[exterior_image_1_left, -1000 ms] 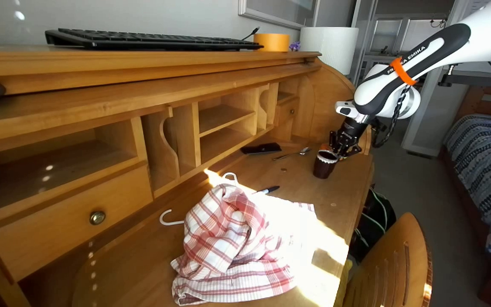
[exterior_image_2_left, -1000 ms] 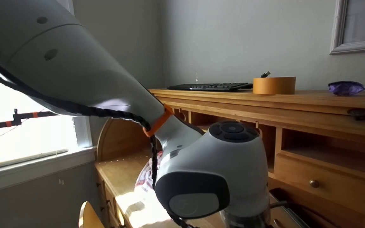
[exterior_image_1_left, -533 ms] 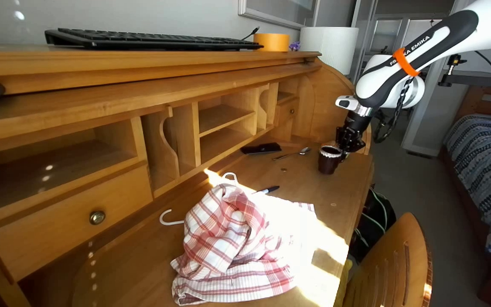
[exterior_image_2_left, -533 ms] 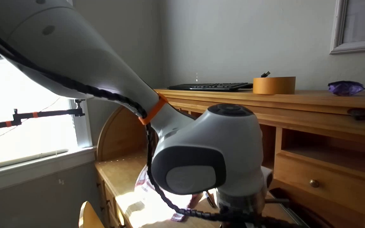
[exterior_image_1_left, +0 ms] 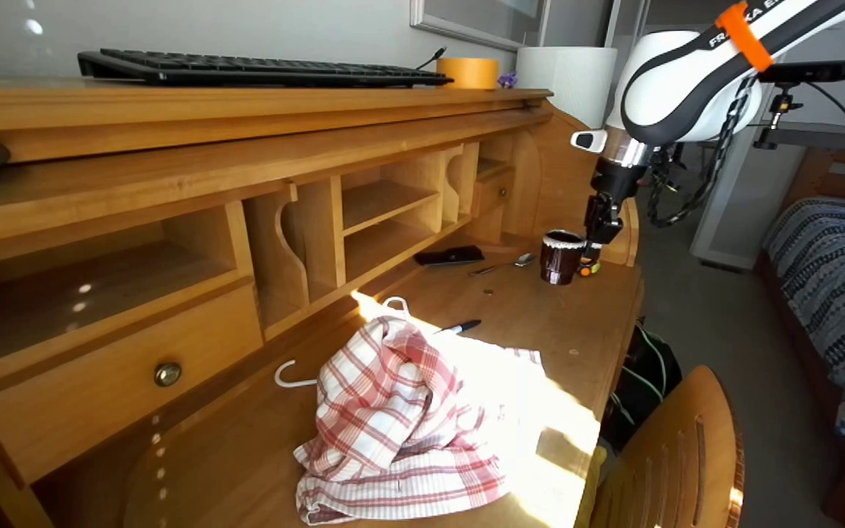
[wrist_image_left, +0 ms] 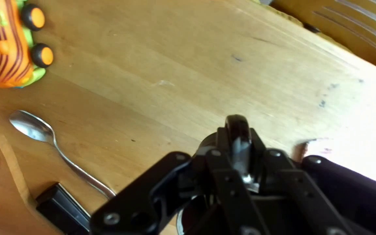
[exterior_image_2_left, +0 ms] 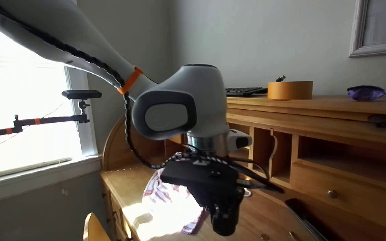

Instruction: Move the cup to the left

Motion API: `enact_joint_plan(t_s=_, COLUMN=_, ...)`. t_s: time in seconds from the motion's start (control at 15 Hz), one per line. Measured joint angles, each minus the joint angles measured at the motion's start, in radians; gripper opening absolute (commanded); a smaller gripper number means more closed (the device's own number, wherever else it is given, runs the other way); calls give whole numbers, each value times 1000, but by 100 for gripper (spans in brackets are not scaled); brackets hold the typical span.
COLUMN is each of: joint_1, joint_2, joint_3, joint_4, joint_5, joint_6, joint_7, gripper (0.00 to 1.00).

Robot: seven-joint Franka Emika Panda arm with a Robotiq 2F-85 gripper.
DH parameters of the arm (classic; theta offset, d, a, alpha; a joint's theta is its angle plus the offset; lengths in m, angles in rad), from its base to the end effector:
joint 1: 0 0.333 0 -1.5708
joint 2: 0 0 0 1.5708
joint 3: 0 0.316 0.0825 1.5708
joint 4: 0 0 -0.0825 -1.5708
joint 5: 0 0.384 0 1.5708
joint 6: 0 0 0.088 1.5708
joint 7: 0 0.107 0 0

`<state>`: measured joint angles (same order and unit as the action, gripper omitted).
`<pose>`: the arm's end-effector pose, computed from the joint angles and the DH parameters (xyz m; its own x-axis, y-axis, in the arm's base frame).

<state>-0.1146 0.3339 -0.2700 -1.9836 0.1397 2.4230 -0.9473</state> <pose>0.5761 -0.2248 0.3141 0.8811 0.4655 0.0832 0.4589 -0.8842 0.0877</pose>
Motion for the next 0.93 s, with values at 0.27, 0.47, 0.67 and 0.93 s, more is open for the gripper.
enact_joint_plan(t_s=0.27, joint_1=168, joint_2=-148, joint_3=-66, joint_4=-166, joint_5=-1, joint_6=1, joint_7=298, gripper=4)
enact_joint_plan(t_s=0.47, joint_1=288, joint_2=-241, joint_3=-113, joint_4=-279, joint_5=-9, joint_6=42, joint_7=518, gripper=4)
enact_joint_plan(t_s=0.67, joint_1=372, joint_2=-302, joint_3=-130, joint_4=-375, joint_5=-65, joint_6=140, joint_7=734, gripper=4)
enact_joint_plan(t_s=0.93, joint_1=322, joint_2=-333, joint_3=6, joint_4=-470, joint_5=-266, joint_6=270, joint_7=1026, gripper=4)
